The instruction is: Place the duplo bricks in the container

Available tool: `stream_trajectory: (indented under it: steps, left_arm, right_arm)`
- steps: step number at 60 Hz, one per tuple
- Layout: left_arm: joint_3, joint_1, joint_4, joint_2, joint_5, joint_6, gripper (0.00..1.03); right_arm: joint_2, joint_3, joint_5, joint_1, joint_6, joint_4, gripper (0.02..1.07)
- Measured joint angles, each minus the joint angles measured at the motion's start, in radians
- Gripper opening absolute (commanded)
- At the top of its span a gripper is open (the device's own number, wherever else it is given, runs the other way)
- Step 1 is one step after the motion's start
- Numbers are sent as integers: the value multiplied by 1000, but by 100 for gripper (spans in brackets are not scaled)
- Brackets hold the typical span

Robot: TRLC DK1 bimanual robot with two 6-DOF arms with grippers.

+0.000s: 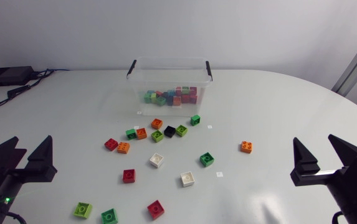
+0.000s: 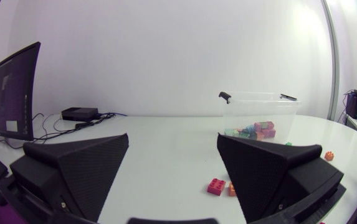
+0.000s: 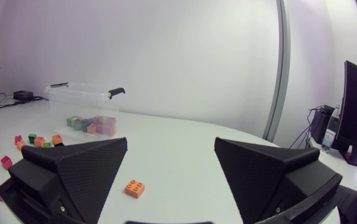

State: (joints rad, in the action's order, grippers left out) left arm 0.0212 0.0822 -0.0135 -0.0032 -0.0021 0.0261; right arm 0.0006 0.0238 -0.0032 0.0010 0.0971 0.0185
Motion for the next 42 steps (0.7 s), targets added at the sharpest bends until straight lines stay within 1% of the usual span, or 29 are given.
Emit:
stream_trajectory:
  steps: [42]
  left_arm:
    - [0,0,0,0,0,0,99]
  right_arm:
    - [0,0,0,11,0,0,103]
